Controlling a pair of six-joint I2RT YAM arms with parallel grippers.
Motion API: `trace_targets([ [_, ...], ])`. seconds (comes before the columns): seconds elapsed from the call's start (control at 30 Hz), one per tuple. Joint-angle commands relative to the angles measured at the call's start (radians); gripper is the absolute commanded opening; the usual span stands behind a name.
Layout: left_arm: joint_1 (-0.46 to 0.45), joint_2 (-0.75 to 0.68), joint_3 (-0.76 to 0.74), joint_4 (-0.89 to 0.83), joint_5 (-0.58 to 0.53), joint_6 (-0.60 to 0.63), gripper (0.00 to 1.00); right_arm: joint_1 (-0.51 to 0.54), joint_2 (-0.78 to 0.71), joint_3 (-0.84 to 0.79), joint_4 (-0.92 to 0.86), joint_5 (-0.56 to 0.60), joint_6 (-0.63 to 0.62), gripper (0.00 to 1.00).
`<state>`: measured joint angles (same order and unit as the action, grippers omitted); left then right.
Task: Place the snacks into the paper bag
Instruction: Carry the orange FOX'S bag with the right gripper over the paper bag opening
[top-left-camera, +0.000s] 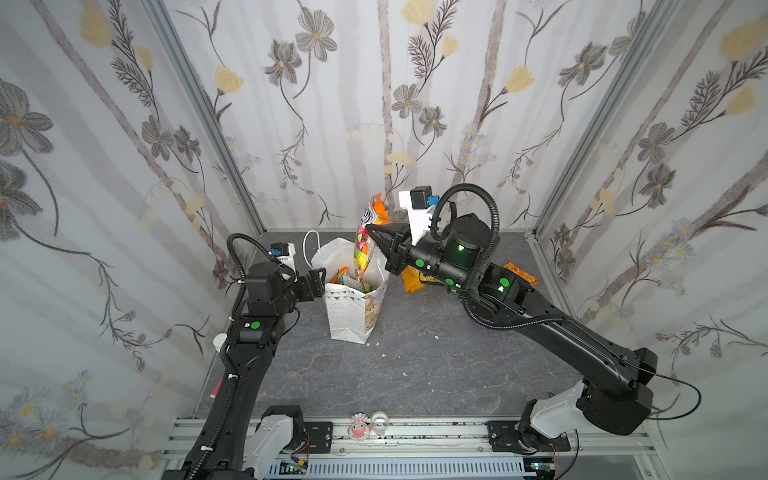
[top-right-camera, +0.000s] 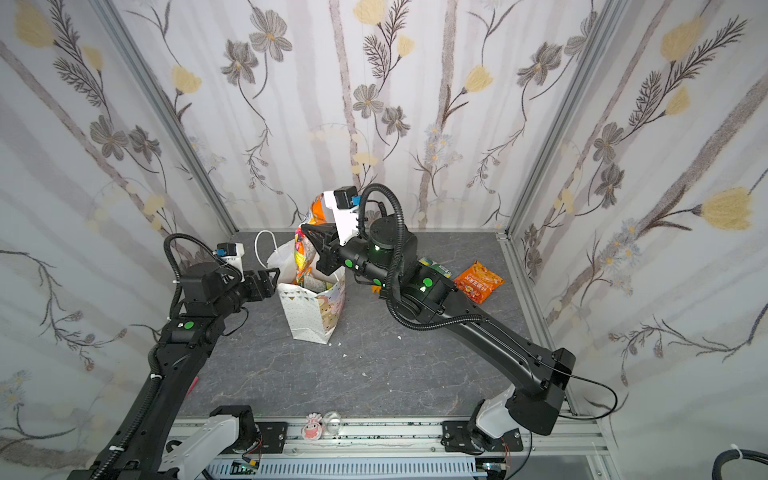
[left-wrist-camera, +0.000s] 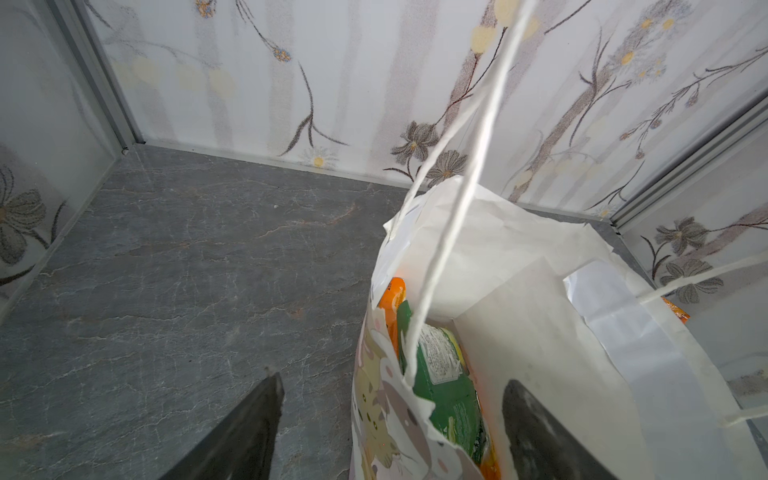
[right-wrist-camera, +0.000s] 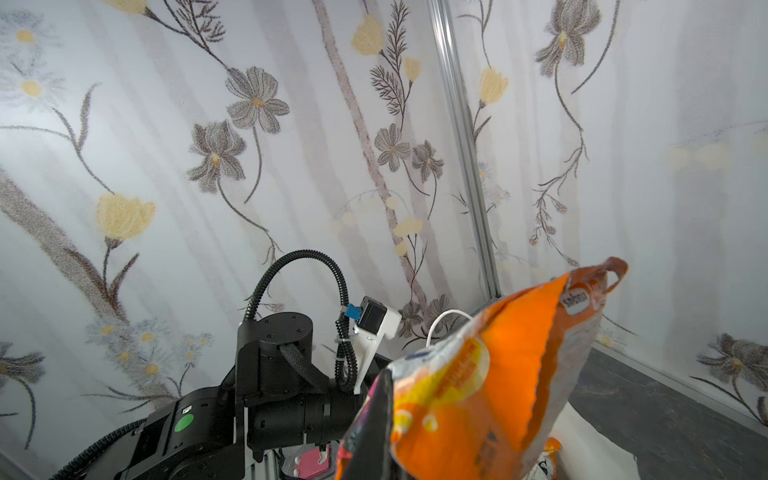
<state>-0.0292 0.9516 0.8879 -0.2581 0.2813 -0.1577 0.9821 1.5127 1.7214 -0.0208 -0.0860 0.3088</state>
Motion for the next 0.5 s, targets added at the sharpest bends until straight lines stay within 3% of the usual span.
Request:
trace_targets([
  [0.0, -0.001, 0.001, 0.000, 0.010, -0.006, 0.006, 0.83, 0.005, 0.038, 0.052, -0.002, -0.017, -0.019, 0.00],
  [0.47, -0.001, 0.000, -0.001, 0.008, -0.017, 0.012, 0.83, -0.007, 0.337, 0.333, -0.246, -0.019, -0.109, 0.00],
])
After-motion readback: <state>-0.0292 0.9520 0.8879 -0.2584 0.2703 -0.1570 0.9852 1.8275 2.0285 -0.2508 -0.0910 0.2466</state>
